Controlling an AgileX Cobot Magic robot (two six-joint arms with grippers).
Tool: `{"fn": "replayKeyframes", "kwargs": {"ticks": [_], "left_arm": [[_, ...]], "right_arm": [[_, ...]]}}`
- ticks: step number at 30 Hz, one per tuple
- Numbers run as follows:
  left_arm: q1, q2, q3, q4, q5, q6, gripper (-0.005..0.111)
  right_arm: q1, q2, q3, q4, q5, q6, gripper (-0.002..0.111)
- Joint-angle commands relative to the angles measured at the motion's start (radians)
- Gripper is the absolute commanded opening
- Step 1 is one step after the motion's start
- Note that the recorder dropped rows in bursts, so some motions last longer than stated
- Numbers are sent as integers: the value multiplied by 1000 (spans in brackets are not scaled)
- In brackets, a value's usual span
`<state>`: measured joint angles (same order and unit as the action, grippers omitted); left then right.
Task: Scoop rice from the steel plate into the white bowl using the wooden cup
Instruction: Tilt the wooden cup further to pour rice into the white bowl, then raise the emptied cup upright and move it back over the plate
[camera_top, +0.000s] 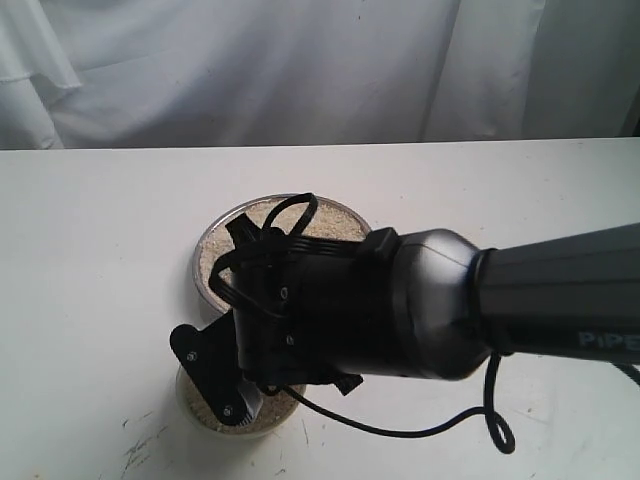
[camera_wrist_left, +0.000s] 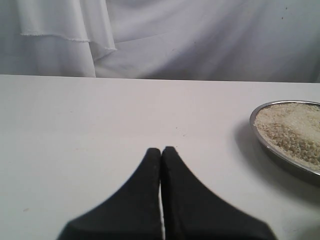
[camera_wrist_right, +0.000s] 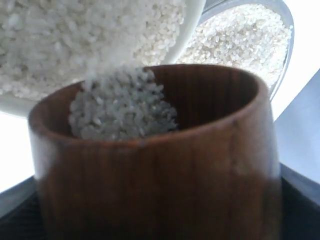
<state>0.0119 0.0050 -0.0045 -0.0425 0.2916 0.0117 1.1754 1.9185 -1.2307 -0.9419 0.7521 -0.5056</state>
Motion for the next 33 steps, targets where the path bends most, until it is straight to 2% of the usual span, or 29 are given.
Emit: {"fn": "replayKeyframes", "kwargs": {"ticks": [1, 14, 33], "left_arm": [[-2, -5, 5, -1, -6, -3, 0], [-2, -5, 5, -1, -6, -3, 0], [-2, -5, 5, -1, -6, -3, 0]], "right_arm": [[10, -6, -9, -30, 8, 8, 0], [49, -6, -9, -90, 93, 8, 0], [81, -6, -25, -131, 94, 5, 0]]}}
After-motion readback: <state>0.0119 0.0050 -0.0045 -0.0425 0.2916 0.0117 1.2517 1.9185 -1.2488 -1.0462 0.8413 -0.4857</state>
